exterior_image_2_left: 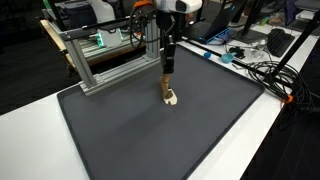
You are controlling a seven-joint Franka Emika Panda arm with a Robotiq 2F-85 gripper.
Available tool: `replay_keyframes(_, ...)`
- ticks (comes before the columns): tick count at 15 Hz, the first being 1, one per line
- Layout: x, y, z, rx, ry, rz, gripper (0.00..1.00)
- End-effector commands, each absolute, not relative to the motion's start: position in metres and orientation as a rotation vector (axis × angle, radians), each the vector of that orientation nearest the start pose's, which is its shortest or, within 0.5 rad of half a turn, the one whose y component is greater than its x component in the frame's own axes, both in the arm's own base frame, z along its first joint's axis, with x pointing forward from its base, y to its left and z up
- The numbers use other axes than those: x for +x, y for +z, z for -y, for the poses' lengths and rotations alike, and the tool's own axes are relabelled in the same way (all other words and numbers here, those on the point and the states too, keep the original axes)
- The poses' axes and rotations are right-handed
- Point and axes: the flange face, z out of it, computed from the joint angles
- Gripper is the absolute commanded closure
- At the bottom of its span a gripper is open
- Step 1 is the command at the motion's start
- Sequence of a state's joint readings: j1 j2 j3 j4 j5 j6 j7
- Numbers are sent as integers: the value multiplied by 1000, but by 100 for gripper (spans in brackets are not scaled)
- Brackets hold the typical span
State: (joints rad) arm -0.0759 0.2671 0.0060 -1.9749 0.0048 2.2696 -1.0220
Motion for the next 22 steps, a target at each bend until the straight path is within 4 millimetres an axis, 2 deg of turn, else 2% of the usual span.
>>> replay_keyframes(1, 606, 337, 42, -2801, -40, 1442, 54)
replay_keyframes(5, 607, 337, 42, -2800, -40, 1444, 54)
replay_keyframes(6, 607, 337, 42, -2800, -41, 1444, 79)
replay_keyframes(14, 627, 345, 61, -2762, -49, 1317, 79)
replay_keyframes(22, 629, 335, 60, -2757, -97, 1320, 79)
